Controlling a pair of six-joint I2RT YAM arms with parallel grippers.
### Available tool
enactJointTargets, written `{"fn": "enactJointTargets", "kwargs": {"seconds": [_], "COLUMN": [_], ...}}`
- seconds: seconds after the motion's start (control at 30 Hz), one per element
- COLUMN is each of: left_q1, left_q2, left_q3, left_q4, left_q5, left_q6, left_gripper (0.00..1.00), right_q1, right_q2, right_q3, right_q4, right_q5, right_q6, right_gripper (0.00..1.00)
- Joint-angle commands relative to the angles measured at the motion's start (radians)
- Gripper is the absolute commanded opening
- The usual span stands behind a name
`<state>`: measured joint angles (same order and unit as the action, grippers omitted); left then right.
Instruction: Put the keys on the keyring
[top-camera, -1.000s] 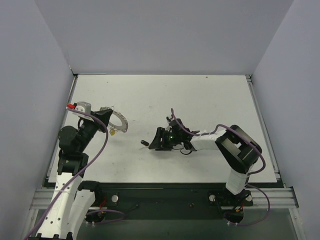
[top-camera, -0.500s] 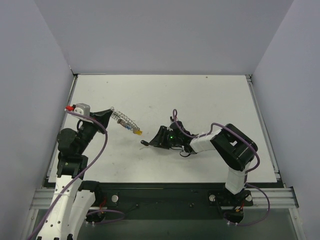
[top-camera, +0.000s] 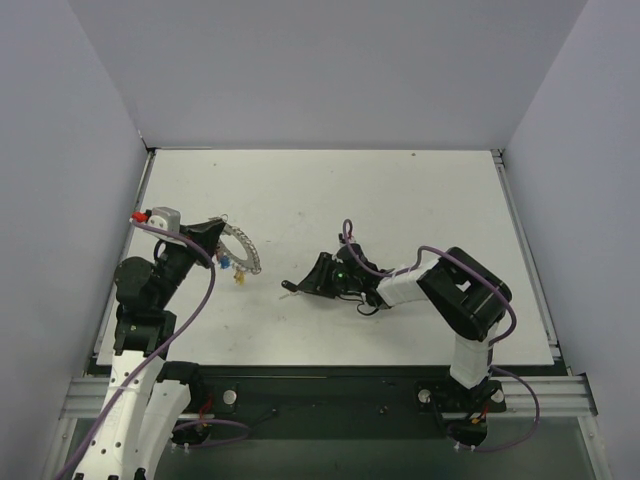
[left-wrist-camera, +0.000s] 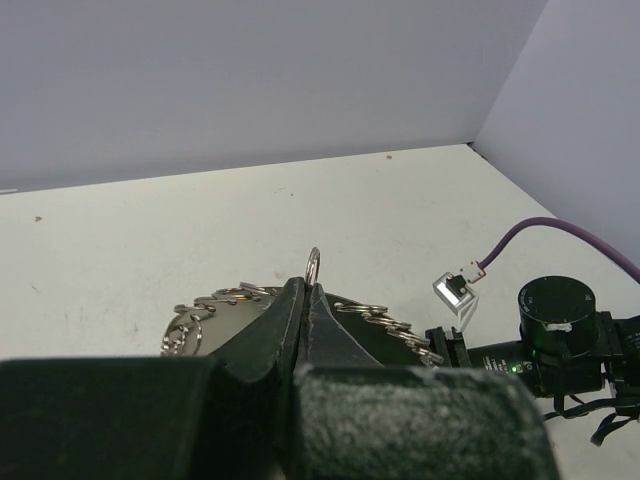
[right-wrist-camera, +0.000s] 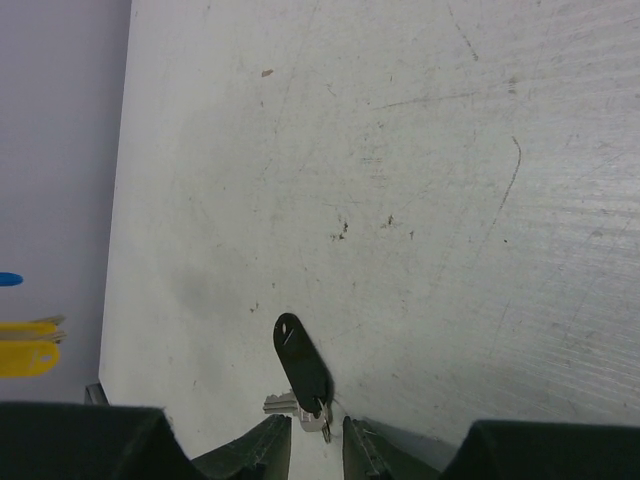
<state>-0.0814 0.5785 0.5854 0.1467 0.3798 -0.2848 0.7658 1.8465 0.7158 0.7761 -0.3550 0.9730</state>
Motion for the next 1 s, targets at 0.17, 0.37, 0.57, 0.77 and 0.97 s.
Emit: {"fn": "enactJointTargets", "kwargs": {"seconds": [0.17,0.37,0.57,0.77,0.97], "left_q1": [0.008,0.008,0.006,0.006,0.006], "left_q2": [-0.017,-0.020,-0.022,-0.026,-0.026], "left_q3": [0.016,0.013,0.013,0.011,0.010], "left_q4": [0.094,0.100,0.103,0.105,0.105], "left_q5": [0.018,0.021,0.021,0.021,0.021], "left_q6": [-0.014,-0.017,-0.017,-0.017,-0.017], "left_gripper": [0.00,0.00,0.00,0.00,0.00], "right_q1": [0.018,0.024,0.035,0.036,0.052], "right_q2": [0.023,0.043,0.049,0.053,0.079], "right_q3": [0.017,0.030,0.039,0.043,0.082], "right_q4": [-0.095,-0.092,-0.107,-0.127,-0.170], "right_q5": [0.051,0.050,0.051,0.062,0.083], "right_q6": [-0.011,-0.005,-0.005,-0.008,-0.033], "right_gripper": [0.26,0.25,0.23,0.22,0.20]}}
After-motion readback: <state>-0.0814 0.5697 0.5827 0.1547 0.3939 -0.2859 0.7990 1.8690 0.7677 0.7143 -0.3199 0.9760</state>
